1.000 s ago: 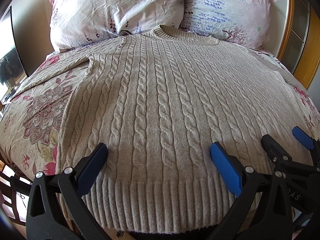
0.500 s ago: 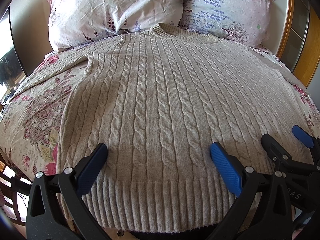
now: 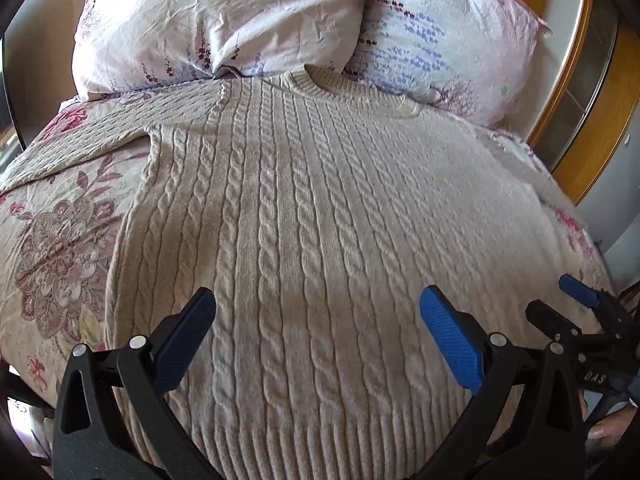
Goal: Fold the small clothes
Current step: 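Grasp the sweater sleeve nearest the right tool with the right tool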
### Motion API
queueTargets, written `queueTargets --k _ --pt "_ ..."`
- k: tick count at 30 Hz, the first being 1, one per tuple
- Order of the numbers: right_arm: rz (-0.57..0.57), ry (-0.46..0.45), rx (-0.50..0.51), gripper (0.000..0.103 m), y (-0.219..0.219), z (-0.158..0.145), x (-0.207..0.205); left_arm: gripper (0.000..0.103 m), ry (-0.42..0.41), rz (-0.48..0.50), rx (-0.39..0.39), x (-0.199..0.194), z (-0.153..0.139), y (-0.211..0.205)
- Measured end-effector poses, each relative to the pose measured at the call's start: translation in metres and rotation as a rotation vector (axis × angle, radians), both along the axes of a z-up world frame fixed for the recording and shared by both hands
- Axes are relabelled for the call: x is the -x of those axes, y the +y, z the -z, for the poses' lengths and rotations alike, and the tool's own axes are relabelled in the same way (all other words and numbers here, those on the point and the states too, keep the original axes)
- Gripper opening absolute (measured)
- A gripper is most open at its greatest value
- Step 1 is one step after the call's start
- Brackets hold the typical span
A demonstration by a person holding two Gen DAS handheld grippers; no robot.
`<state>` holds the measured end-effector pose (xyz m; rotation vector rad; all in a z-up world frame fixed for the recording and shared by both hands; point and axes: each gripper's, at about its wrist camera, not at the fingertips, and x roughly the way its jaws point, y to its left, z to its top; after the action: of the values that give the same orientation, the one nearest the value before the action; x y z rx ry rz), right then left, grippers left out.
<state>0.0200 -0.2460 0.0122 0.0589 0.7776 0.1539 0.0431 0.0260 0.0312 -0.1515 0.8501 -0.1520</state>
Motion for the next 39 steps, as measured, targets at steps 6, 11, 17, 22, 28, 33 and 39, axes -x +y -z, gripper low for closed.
queueTargets --k 6,11,17,22,28,33,39 --pt "0.291 -0.028 -0.355 0.102 -0.126 -0.031 -0.041 0.101 -0.145 -0.057 -0.001 -0.036 -0.03 0.01" --pt "0.514 0.017 -0.568 0.087 -0.211 -0.019 -0.08 0.101 -0.098 -0.055 0.029 -0.075 -0.024 0.011" --pt "0.654 0.096 -0.754 0.071 -0.262 0.015 -0.112 0.101 -0.031 -0.067 0.042 -0.095 0.009 0.015" --pt "0.698 0.084 -0.814 0.062 -0.277 0.03 -0.125 0.101 0.023 -0.074 0.098 -0.1 0.021 0.022" --pt "0.741 0.034 -0.811 0.043 -0.281 0.033 -0.128 0.101 0.036 -0.072 0.071 -0.101 0.023 0.02" --pt "0.76 0.026 -0.77 0.017 -0.285 0.037 -0.13 0.101 0.046 -0.07 0.049 -0.103 0.025 0.016" --pt "0.678 -0.101 -0.652 0.013 -0.264 -0.006 -0.133 0.101 0.043 -0.069 0.057 -0.104 0.025 0.018"
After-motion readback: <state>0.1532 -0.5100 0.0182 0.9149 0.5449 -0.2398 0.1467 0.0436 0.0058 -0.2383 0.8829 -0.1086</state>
